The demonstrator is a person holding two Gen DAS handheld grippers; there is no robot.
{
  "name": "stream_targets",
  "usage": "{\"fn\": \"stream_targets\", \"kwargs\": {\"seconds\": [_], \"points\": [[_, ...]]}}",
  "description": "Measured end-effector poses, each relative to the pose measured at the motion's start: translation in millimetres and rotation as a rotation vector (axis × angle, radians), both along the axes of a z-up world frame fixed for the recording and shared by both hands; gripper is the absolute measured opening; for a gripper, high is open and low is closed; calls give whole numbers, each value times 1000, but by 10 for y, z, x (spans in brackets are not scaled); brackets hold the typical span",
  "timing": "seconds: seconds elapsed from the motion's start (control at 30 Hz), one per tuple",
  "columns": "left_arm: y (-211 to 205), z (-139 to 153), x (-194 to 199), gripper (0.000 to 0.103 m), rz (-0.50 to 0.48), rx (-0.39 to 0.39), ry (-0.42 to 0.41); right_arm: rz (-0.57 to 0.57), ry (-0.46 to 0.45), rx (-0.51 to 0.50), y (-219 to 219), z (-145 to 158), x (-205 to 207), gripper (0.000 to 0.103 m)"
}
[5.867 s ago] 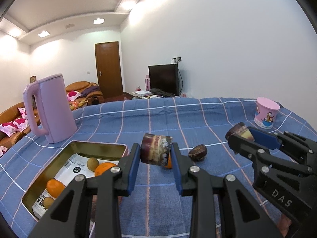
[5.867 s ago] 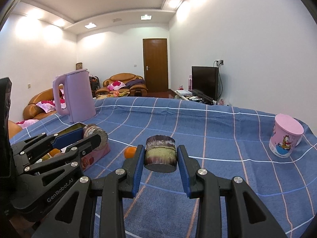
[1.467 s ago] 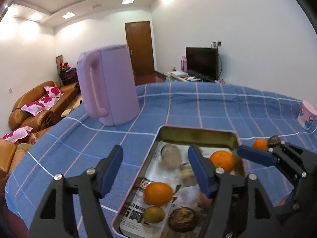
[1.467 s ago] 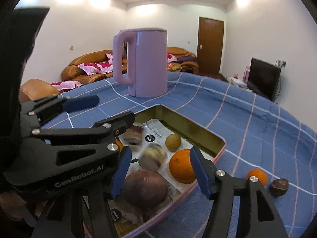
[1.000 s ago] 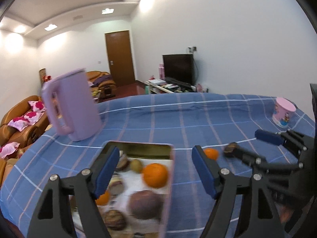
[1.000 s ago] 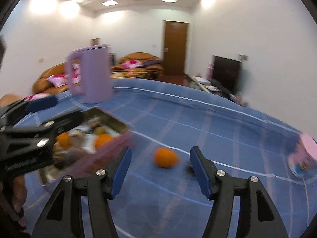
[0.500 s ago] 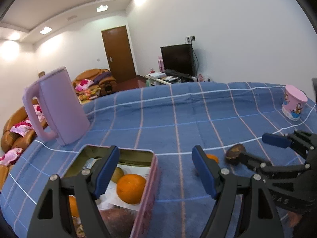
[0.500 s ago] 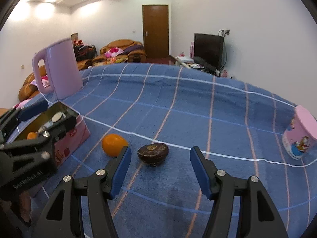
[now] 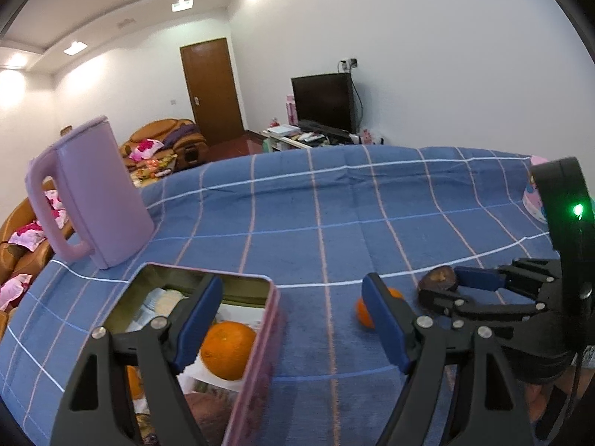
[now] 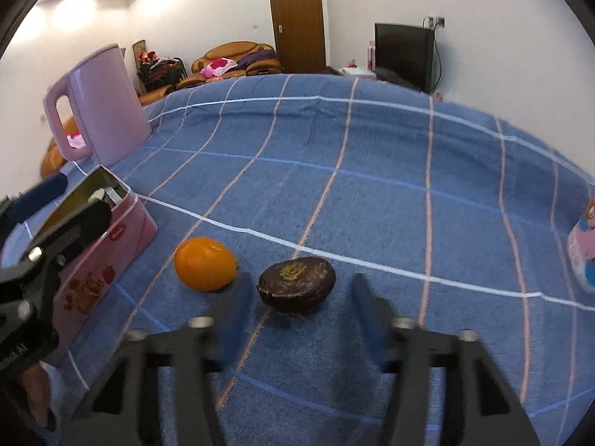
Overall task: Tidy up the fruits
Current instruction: 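Move both open tools back to the orange and brown fruit on the cloth, then grasp the dark brown round fruit with the right tool while the left tool grasps the orange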
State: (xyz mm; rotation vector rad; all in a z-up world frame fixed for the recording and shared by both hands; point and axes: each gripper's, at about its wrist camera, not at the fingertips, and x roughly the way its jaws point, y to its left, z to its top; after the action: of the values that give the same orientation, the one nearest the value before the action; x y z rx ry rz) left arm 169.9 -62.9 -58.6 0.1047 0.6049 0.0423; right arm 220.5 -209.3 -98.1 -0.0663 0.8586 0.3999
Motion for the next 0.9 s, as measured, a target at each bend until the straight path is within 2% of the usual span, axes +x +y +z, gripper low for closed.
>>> {"fn": "stream_targets", "kwargs": {"seconds": [0.13, 0.37, 0.5, 0.63, 0.73, 0.9], "points": [[-85, -45, 36, 80, -31, -12, 29, -9, -17, 50, -105, 49, -86, 44], [-304, -101, 68, 80, -117, -2, 60, -109, -108, 46, -345, 175, -328, 44], [-346, -177, 181, 80, -113, 2, 102, -152, -144, 49, -475, 224, -389, 44], [-335, -287, 327, 76, -101, -24, 163, -159, -147, 66, -529, 231, -401, 44], [-365, -339, 372, 70, -111, -19, 180, -156, -154, 60, -511, 233, -394, 44], [-412, -393, 414, 67, -137, -35, 203, -147, -153, 60, -480, 206, -387, 45]]}}
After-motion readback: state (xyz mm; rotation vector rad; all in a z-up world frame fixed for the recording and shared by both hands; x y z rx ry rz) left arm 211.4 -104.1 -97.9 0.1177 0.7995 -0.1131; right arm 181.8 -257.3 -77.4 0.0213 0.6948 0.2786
